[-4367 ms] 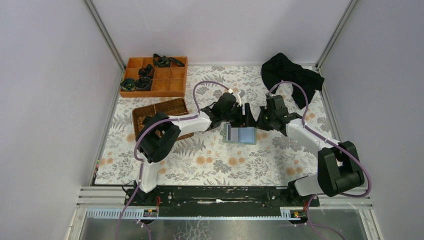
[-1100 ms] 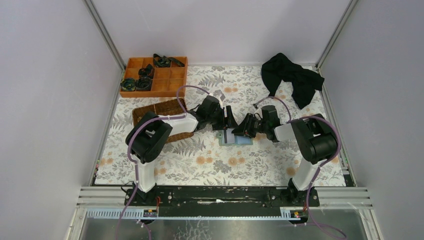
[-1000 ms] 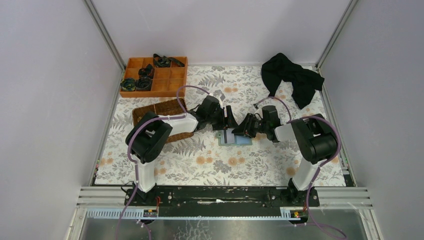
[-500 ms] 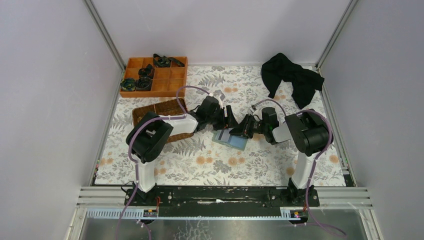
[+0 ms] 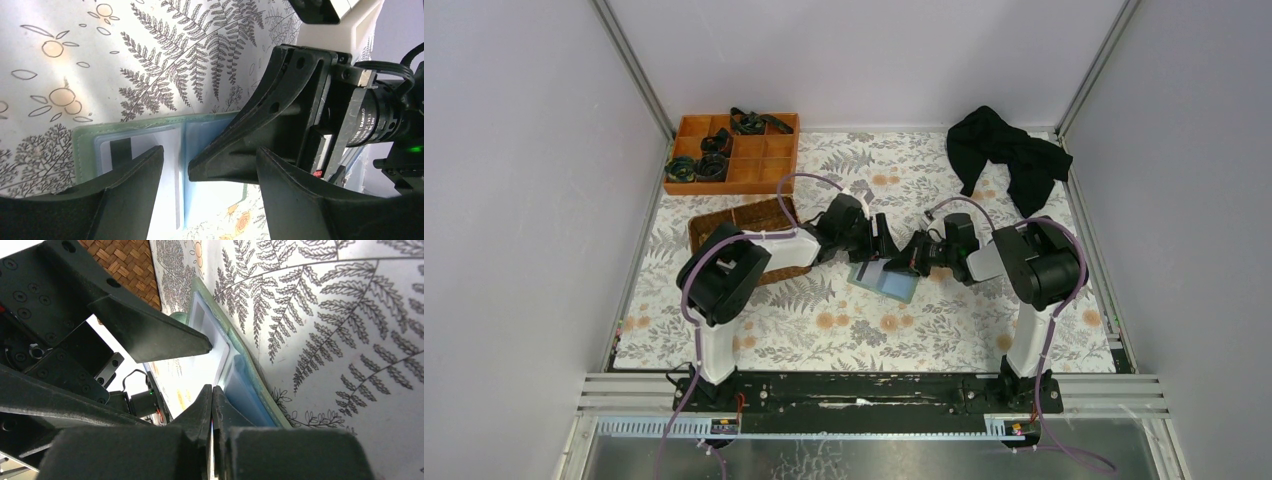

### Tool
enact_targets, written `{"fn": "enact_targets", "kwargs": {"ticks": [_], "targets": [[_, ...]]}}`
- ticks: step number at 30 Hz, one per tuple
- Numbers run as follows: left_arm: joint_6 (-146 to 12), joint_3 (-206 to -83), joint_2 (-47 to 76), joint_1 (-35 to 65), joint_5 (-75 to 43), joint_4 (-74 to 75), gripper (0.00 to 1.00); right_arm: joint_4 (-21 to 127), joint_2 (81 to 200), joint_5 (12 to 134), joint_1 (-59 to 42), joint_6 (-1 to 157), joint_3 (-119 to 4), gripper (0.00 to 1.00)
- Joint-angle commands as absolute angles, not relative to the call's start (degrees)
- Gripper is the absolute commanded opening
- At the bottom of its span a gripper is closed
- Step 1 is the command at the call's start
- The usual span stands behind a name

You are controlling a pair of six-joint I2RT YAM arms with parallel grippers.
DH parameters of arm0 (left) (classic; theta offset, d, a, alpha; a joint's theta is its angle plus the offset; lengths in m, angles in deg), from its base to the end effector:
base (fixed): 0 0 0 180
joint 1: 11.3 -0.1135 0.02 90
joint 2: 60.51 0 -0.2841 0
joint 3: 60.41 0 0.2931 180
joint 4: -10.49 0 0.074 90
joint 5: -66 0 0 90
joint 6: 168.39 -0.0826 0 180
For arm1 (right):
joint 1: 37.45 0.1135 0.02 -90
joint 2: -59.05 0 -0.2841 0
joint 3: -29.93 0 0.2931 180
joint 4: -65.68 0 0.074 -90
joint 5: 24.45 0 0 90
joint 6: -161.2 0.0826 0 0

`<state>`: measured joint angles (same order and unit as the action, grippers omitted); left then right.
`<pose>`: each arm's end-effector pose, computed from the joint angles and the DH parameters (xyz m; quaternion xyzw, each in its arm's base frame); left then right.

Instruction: Take the credit cards out of the card holder

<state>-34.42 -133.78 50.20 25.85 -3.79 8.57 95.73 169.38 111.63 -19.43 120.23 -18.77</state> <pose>0.3580 -0.3071 0.1056 0.0221 0.8924 -0.3947 0.2174 0.3333 0.1710 0.0532 0.0307 0.8250 0.5328 0.1857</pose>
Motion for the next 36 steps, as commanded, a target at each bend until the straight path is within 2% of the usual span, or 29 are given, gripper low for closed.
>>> {"fn": "enact_targets", "kwargs": {"ticks": [1,14,25,27,29,33,36], "targets": [[-37.2,-133.2,46.3,26.0,-6.5,5.5,0.75,95.4,168.0,111.2,-19.0,118.6,-20.6,0.0],[-41.4,-130.9,41.5,25.4,-16.6,-1.2,0.75,91.6,166.9,110.6,-19.1,116.3,-21.6,0.0],[-41.0,-126.0,40.2,25.6,-18.7,-1.9,0.75,90.4,167.0,110.5,-19.0,115.4,-22.1,0.0],[-40.7,-126.0,40.5,25.8,-18.2,-1.4,0.75,90.5,167.5,111.0,-19.0,115.5,-22.2,0.1],[-40.2,-126.3,41.0,26.1,-17.2,-0.9,0.75,90.8,167.7,111.2,-19.1,115.7,-22.2,0.25],[-39.7,-127.0,42.0,26.8,-16.3,-0.1,0.75,90.3,167.3,110.9,-19.0,115.4,-22.2,0.46],[-39.5,-127.6,42.5,27.3,-16.1,-0.1,0.75,89.7,167.6,110.6,-19.0,115.1,-22.8,0.54]]}}
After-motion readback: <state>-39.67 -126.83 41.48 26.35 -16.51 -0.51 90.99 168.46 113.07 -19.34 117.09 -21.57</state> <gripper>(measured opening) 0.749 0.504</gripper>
